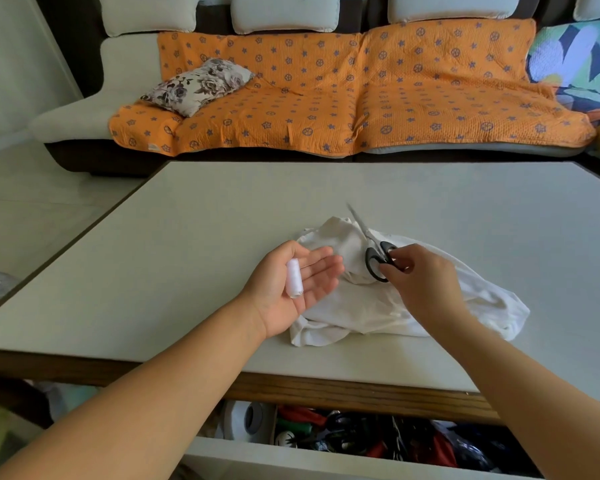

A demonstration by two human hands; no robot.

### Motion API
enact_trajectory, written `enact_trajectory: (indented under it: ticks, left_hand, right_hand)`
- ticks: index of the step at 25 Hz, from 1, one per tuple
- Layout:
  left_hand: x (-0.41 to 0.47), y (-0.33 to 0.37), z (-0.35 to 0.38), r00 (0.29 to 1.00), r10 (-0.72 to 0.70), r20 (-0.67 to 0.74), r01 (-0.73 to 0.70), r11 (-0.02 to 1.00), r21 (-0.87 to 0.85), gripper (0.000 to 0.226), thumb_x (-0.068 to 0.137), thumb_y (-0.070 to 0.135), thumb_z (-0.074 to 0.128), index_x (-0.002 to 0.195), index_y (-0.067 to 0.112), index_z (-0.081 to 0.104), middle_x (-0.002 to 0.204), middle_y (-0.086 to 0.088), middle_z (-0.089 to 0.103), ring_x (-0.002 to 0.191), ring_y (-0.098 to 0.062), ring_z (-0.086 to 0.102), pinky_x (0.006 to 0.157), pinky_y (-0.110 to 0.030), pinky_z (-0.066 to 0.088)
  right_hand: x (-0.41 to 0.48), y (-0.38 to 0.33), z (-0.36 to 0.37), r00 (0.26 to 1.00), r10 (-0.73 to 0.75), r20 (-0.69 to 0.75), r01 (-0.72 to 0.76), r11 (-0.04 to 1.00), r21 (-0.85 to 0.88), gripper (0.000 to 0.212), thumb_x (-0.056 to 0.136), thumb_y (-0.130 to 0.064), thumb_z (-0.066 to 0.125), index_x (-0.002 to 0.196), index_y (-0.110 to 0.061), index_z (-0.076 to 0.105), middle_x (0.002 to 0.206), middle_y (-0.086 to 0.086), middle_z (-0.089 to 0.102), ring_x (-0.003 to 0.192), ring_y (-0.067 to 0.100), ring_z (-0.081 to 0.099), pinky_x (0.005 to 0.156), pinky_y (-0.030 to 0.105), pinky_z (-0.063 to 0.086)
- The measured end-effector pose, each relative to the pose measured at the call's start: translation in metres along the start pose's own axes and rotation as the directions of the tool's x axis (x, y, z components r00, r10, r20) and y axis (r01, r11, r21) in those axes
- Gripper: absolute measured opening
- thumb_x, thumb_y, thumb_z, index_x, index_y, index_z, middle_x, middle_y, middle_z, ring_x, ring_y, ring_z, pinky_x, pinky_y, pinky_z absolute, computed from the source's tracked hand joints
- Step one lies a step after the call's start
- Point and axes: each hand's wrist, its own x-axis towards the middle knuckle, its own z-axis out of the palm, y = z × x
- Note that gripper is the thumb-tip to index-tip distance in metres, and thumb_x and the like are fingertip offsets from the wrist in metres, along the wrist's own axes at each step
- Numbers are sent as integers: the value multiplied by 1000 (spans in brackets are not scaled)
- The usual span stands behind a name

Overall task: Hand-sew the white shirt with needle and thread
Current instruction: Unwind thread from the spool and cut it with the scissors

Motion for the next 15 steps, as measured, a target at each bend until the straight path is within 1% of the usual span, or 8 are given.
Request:
enact_trajectory:
  ticks: [2, 5, 7, 8, 9, 10, 12, 15]
  left_hand:
    - [-1, 0, 0, 999, -25, 28, 24, 999, 29, 37, 92, 15, 44, 119, 0, 64, 118, -17, 70, 99, -24, 70, 81, -30, 58]
    - [-2, -1, 1, 997, -51, 63, 46, 996, 74, 35, 92, 16, 44, 112, 1, 68, 112, -17, 72, 94, -23, 72, 77, -30, 59]
    - [-1, -1, 1, 994, -69, 83, 60, 992, 108, 35, 91, 17, 44, 109, 1, 70, 107, -16, 73, 89, -21, 73, 73, -29, 60]
    - [-1, -1, 0, 993, -76, 90, 65, 990, 122, 36, 92, 17, 43, 108, 2, 71, 103, -15, 74, 85, -19, 73, 70, -27, 61]
    - [0, 0, -1, 992, -82, 96, 69, 989, 132, 36, 91, 18, 43, 106, 3, 72, 99, -13, 74, 79, -17, 73, 66, -26, 61]
    - [1, 0, -1, 991, -87, 101, 73, 988, 138, 37, 90, 17, 42, 104, 4, 73, 96, -12, 74, 74, -16, 72, 62, -25, 60]
    - [1, 0, -2, 988, -103, 115, 86, 986, 140, 35, 84, 17, 46, 98, 4, 75, 93, -11, 73, 71, -16, 71, 61, -24, 59]
    - [0, -1, -2, 980, -119, 157, 94, 984, 153, 34, 74, 18, 52, 92, 3, 77, 90, -12, 73, 71, -18, 71, 61, -25, 59]
  right_hand:
    - [1, -2, 5, 999, -36, -13, 35, 999, -41, 14, 89, -18, 64, 94, -6, 71, 94, 6, 70, 86, 25, 60, 74, 34, 45]
    - [-2, -11, 7, 979, -167, -117, 153, 981, -123, 22, 92, -10, 56, 108, -13, 71, 116, 2, 64, 97, 21, 61, 73, 27, 38]
    - [-7, -25, 3, 973, -225, 62, 218, 971, 94, 45, 90, 4, 45, 120, -23, 65, 122, -5, 62, 89, 9, 59, 73, 22, 41]
    - [-11, -33, -1, 936, -223, 273, 123, 932, 341, 57, 87, 11, 41, 126, -27, 60, 121, -6, 63, 81, 7, 58, 71, 22, 44]
    - [-14, -39, -5, 851, -247, 462, -38, 850, 525, 66, 86, 16, 39, 131, -29, 54, 117, -4, 64, 75, 9, 58, 66, 24, 47]
    - [-15, -41, -7, 765, -264, 587, -192, 777, 599, 70, 85, 19, 38, 136, -28, 49, 112, 2, 63, 72, 13, 59, 63, 26, 48]
    - [-14, -36, -6, 702, -225, 676, -347, 720, 601, 66, 88, 19, 40, 139, -22, 44, 104, 10, 62, 73, 21, 62, 63, 29, 50]
    - [-11, -28, -7, 784, -154, 602, -209, 847, 489, 32, 95, 1, 52, 124, -11, 58, 89, 9, 69, 76, 20, 66, 71, 29, 53]
